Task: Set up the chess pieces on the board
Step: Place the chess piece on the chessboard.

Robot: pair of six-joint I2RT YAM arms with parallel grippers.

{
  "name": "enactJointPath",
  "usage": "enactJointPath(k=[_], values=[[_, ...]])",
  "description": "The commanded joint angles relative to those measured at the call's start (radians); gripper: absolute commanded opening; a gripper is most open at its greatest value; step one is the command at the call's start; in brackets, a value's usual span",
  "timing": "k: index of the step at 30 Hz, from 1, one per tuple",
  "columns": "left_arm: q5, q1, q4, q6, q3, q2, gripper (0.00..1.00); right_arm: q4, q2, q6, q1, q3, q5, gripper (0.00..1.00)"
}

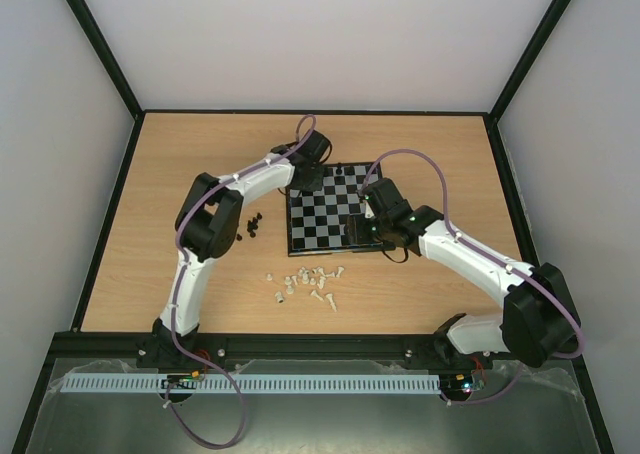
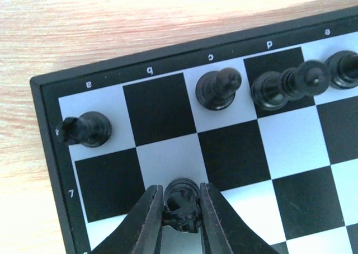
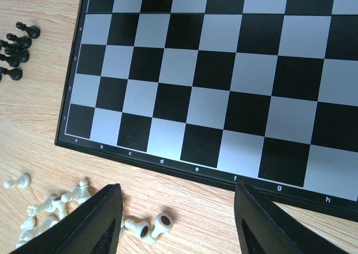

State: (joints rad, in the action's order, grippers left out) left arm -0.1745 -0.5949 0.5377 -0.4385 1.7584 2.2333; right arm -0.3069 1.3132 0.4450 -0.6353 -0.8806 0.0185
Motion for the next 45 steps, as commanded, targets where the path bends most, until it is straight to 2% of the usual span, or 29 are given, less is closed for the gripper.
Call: enactJointPath(k=[1,27,41,45], values=[[-0.02,0.008,0.039,-0.011,0.051,0.037,0.11,0.002,0.017,-0.012,-0.007,0.003,-0.002,0.56],[-0.018,0.04,0.07,0.004,0.181,0.133,0.13,0.009,0.033,-0.015,-0.009,0.006,0.0,0.56],[-0.031,0.046,0.076,0.0,0.183,0.129,0.18,0.012,0.038,-0.014,-0.012,0.008,0.003,0.56],[-0.032,0.046,0.074,0.001,0.184,0.127,0.23,0.011,0.038,-0.014,-0.012,0.008,0.001,0.56]])
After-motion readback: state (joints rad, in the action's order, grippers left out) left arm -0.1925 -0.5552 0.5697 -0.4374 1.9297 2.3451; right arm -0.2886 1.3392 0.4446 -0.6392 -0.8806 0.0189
